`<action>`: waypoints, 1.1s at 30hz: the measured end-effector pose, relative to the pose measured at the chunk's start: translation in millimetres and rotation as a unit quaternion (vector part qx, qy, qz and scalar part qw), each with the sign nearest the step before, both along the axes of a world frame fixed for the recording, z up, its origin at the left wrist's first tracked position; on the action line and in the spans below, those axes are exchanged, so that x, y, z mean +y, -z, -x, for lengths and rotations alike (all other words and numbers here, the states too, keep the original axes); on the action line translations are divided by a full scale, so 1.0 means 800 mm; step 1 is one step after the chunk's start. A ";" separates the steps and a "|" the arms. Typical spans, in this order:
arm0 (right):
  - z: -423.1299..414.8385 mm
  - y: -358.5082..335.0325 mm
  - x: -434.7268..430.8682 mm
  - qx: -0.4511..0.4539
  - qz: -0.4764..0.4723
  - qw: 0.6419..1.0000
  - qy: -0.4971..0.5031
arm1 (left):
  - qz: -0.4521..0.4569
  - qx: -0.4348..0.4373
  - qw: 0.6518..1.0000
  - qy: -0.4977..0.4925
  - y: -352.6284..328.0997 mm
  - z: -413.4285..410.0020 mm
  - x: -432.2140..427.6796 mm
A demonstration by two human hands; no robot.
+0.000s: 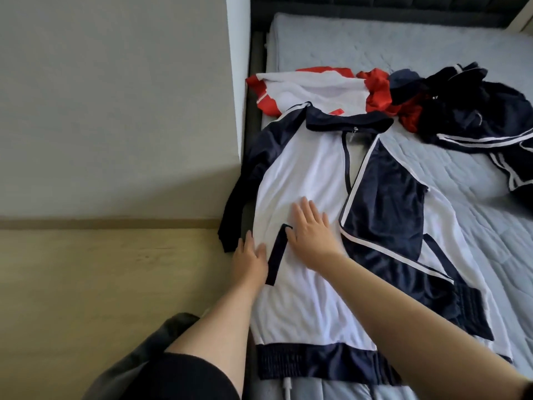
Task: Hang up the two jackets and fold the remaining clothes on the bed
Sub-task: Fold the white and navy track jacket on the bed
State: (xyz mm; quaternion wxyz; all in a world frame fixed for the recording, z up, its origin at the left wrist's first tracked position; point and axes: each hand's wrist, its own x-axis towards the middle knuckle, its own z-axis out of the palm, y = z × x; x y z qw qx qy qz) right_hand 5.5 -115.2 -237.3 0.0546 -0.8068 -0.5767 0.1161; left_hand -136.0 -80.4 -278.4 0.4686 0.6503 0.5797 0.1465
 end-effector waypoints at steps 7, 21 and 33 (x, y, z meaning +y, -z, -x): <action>-0.013 0.024 0.081 -0.004 0.008 0.999 0.040 | 0.047 -0.111 0.982 -0.145 -0.002 -0.019 0.074; -0.020 0.076 0.094 0.003 0.013 0.998 0.061 | 0.365 -0.650 0.490 -0.452 -0.024 -0.042 0.189; -0.022 0.077 0.097 0.020 0.026 0.998 0.058 | 0.315 -0.654 0.532 -0.435 -0.049 -0.001 0.217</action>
